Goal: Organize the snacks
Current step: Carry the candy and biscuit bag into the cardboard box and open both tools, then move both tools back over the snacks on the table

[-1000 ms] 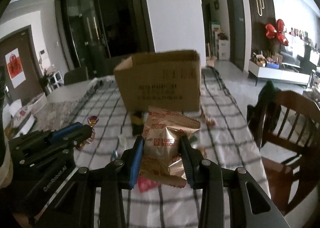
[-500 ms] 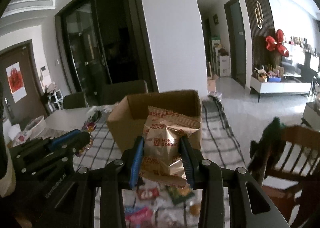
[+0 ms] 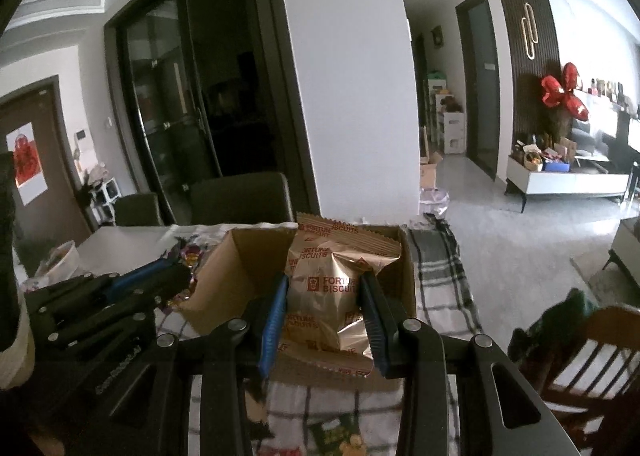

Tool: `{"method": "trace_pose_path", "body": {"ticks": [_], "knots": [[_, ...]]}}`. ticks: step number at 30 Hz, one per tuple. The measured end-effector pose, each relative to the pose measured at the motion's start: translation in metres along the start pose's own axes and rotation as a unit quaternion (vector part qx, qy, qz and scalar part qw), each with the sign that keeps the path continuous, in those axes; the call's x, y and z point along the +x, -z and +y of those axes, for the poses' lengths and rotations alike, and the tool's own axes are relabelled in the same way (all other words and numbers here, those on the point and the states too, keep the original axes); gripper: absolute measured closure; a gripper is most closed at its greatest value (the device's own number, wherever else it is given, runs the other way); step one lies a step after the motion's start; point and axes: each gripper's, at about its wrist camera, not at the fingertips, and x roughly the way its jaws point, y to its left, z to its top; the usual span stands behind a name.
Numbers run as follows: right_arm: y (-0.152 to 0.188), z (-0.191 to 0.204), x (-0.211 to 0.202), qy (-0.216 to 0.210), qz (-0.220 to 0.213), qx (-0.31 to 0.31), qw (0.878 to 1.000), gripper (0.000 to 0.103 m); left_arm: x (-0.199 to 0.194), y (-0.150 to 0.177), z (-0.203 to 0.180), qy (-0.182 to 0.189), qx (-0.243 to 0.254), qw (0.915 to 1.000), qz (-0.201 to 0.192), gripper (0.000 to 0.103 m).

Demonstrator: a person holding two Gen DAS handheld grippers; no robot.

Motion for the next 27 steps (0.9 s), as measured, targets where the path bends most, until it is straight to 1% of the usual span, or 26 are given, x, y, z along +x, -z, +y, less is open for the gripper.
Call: {"method": "trace_pose_path", "body": {"ticks": [5,8,9,10,11,12,13,14,16,17,19,23,25,27], "knots": [[-0.011,-0.006,0.026,-0.002,0.019,-0.001,1.000,0.065,0.029,-0.010,0.002,0.004,-0.008,0.9996,0.026,0.088],[-0.012,-0.009,0.038,-0.001,0.027,-0.006,1.000,0.065,0.043,-0.013,0.001,-0.002,-0.008,0.9993,0.037,0.088],[-0.013,-0.010,0.042,-0.004,0.032,-0.007,0.999,0.065,0.046,-0.014,0.001,-0.004,-0.009,0.9992,0.039,0.084],[-0.013,-0.011,0.045,-0.004,0.035,-0.006,0.999,0.065,0.049,-0.014,0.001,-0.007,-0.008,0.9991,0.042,0.074],[-0.014,-0.012,0.048,-0.004,0.035,-0.002,0.999,0.064,0.049,-0.014,0.000,-0.009,-0.007,0.9991,0.042,0.068],[-0.014,-0.013,0.051,-0.006,0.037,0.000,0.999,0.062,0.047,-0.014,0.000,-0.014,-0.006,0.9992,0.037,0.064],[-0.013,-0.016,0.052,-0.005,0.039,0.001,0.999,0.057,0.046,-0.014,0.000,-0.017,-0.004,0.9993,0.034,0.064],[-0.011,-0.017,0.052,-0.004,0.040,0.001,0.999,0.054,0.044,-0.014,0.000,-0.020,-0.001,0.9993,0.031,0.062],[-0.009,-0.020,0.053,-0.004,0.043,-0.004,0.999,0.052,0.039,-0.012,0.000,-0.022,0.001,0.9994,0.027,0.056],[-0.007,-0.021,0.051,-0.001,0.044,-0.006,0.999,0.052,0.036,-0.011,-0.001,-0.021,0.002,0.9995,0.024,0.056],[-0.003,-0.023,0.046,-0.002,0.045,-0.002,0.999,0.052,0.028,-0.009,-0.003,-0.022,0.006,0.9995,0.020,0.050],[0.003,-0.028,0.030,-0.009,0.042,0.002,0.999,0.052,0.008,-0.004,-0.008,-0.022,0.007,0.9996,0.014,0.046],[0.005,-0.029,0.022,-0.012,0.041,0.005,0.999,0.052,-0.003,0.000,-0.009,-0.020,0.003,0.9997,0.013,0.041],[0.008,-0.029,0.011,-0.016,0.039,0.007,0.999,0.052,-0.016,0.004,-0.011,-0.017,0.002,0.9998,0.010,0.039]]}}
